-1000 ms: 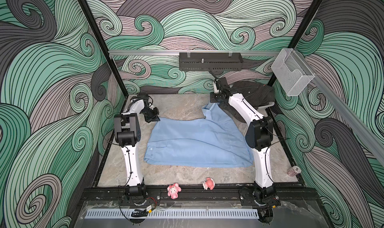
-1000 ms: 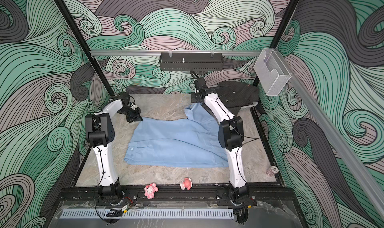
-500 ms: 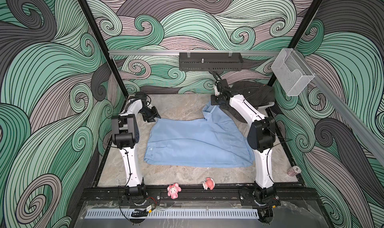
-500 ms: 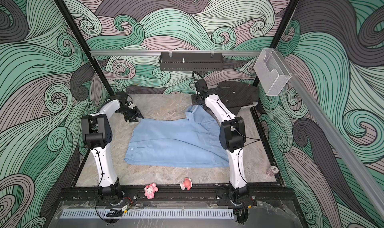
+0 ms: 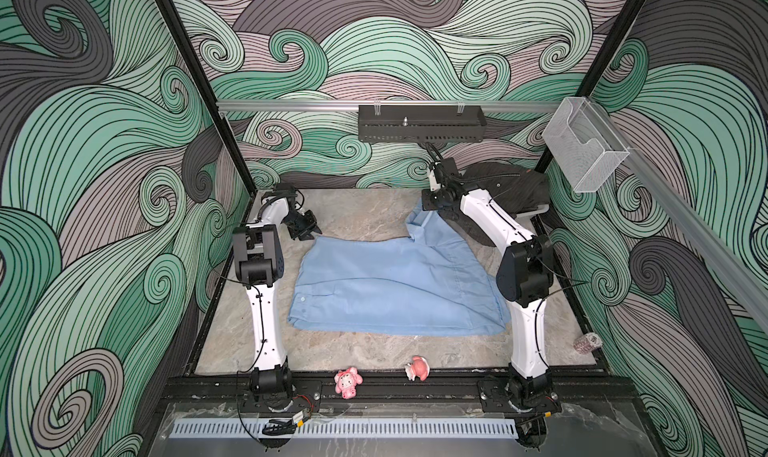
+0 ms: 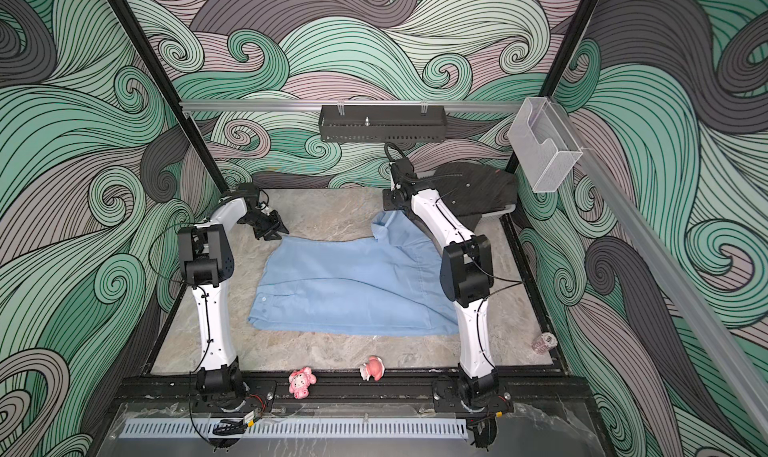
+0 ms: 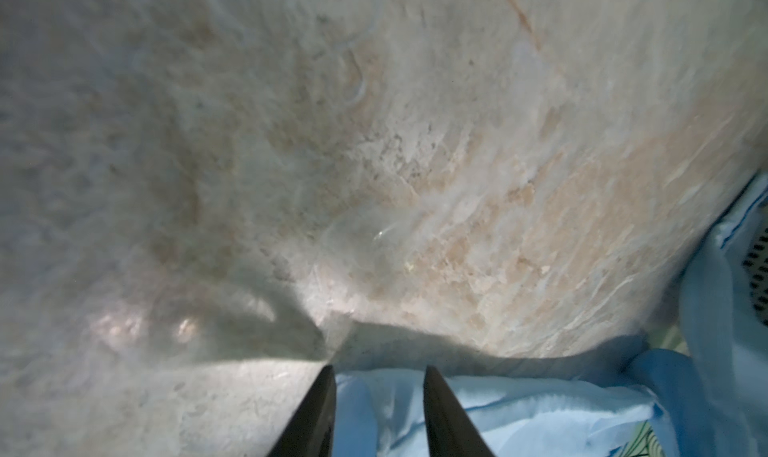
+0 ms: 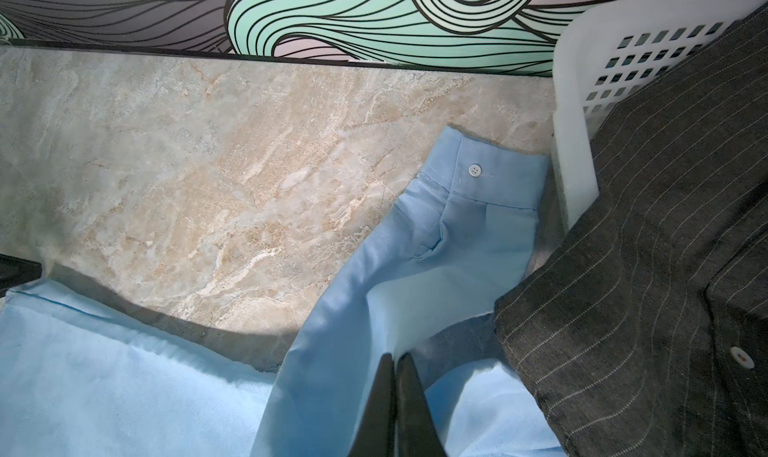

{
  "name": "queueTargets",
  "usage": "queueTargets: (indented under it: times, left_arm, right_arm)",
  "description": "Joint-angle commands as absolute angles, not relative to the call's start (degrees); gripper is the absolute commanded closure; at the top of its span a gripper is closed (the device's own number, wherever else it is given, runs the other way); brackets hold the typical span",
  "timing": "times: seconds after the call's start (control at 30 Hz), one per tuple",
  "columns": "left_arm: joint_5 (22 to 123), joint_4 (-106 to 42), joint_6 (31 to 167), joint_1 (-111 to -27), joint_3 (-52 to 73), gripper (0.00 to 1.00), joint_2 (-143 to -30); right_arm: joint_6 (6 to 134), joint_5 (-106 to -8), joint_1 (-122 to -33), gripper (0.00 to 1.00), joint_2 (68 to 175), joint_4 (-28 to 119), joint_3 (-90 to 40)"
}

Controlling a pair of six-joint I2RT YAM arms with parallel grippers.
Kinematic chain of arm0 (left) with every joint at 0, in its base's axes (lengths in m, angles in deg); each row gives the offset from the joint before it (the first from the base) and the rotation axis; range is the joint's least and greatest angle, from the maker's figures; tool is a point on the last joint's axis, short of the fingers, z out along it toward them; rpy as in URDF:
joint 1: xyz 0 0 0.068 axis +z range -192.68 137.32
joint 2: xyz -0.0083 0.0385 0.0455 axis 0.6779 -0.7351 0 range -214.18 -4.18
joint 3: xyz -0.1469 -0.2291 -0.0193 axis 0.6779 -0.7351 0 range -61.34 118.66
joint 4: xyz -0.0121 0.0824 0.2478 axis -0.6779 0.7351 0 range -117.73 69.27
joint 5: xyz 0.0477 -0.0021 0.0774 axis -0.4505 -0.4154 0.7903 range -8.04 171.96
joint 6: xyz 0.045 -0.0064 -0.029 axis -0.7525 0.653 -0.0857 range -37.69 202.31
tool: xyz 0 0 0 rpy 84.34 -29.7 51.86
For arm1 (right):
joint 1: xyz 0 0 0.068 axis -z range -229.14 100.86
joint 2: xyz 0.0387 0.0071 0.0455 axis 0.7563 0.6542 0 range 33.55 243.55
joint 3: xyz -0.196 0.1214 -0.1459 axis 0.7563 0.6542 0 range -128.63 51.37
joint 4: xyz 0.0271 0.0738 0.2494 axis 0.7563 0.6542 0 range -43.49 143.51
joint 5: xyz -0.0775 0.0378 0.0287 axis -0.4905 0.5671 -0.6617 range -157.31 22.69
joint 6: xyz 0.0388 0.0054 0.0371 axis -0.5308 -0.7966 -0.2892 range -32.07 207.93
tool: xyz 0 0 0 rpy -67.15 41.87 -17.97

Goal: Fold and stack the long sleeve shirts

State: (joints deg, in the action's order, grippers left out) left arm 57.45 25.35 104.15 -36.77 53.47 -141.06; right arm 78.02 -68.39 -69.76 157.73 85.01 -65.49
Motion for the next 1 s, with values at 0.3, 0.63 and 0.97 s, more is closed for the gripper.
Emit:
queueTargets:
  times: [0.3, 0.63, 0.97]
  left_arm:
    - [59.02, 28.08, 103.06, -36.97, 55.45, 1.00, -137.69]
    - [59.28, 24.00, 99.96, -36.88, 44.54, 1.00, -125.43]
    - [57.45, 17.06, 97.34, -36.26, 26.93, 1.00, -110.88]
  right_arm:
    - [77.65, -68.49, -70.06, 1.00, 152.93, 84.96, -63.63]
    - [74.88, -70.02, -70.53, 1.00, 140.54, 83.01, -51.21]
    - [66.37, -74.04, -71.12, 1.00, 126.84, 83.64, -35.08]
